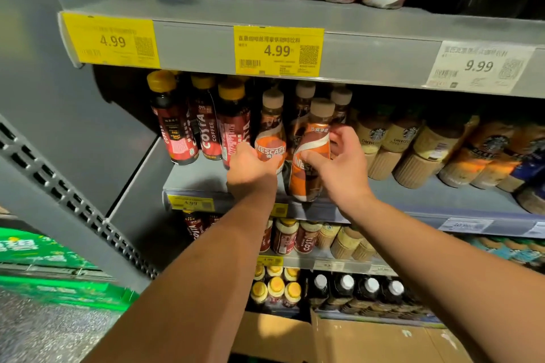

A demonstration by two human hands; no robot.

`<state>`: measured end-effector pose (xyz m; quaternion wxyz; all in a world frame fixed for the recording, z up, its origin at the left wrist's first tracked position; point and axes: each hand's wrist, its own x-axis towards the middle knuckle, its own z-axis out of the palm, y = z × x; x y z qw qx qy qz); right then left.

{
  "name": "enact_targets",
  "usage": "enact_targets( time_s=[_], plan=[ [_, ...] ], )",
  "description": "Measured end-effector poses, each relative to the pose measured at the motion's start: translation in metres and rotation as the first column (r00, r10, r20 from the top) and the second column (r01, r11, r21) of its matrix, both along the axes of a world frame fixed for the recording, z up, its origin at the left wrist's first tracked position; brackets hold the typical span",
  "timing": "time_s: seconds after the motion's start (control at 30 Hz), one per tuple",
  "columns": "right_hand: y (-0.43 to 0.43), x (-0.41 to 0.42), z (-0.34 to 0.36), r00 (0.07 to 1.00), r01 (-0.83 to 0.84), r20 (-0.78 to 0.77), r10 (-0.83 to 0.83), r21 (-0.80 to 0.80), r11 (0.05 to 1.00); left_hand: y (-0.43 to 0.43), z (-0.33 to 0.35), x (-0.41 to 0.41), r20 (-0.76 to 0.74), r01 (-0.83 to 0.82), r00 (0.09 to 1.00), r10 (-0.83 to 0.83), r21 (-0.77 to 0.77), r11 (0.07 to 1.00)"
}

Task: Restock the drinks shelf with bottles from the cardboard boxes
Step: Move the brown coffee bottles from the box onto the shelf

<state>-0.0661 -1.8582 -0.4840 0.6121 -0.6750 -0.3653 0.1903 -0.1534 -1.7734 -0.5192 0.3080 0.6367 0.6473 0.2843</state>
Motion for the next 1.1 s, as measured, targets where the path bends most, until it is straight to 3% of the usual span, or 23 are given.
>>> enact_targets(
  time_s=[0.5, 0.67, 0.8, 0.87, 0.93, 1.03, 1.1],
  plan=[
    [0.003, 0.010, -0.011, 0.998, -0.012, -0.054, 0.012, 0.010, 1.000, 0.007, -0.018, 0.011, 0.012, -0.023, 1.000, 0.021, 0.166, 0.986],
    [0.005, 0.012, -0.012, 0.998, -0.003, -0.065, 0.003, 0.001, 1.000, 0.013, -0.016, 0.013, -0.053, 0.021, 0.998, -0.016, 0.087, 0.996],
    [0.006, 0.014, -0.014, 0.996, 0.017, -0.083, -0.016, 0.011, 1.000, 0.012, -0.016, 0.012, 0.067, 0.022, 0.997, -0.025, 0.045, 0.999],
    [0.006, 0.014, -0.013, 0.995, 0.040, -0.091, -0.038, 0.018, 0.999, 0.005, -0.017, 0.009, 0.178, 0.069, 0.979, -0.096, 0.154, 0.986],
    [0.006, 0.014, -0.012, 0.992, 0.076, -0.107, -0.072, 0.031, 0.997, -0.006, -0.017, 0.007, 0.248, 0.212, 0.931, -0.269, 0.233, 0.949],
    [0.007, 0.015, -0.011, 0.986, 0.121, -0.119, -0.114, 0.053, 0.991, -0.018, -0.013, 0.007, 0.311, 0.481, 0.804, -0.508, 0.162, 0.861],
    [0.007, 0.015, -0.014, 0.988, 0.130, -0.092, -0.126, 0.045, 0.990, -0.020, -0.015, 0.010, 0.324, 0.551, 0.756, -0.568, 0.152, 0.820]
  ],
)
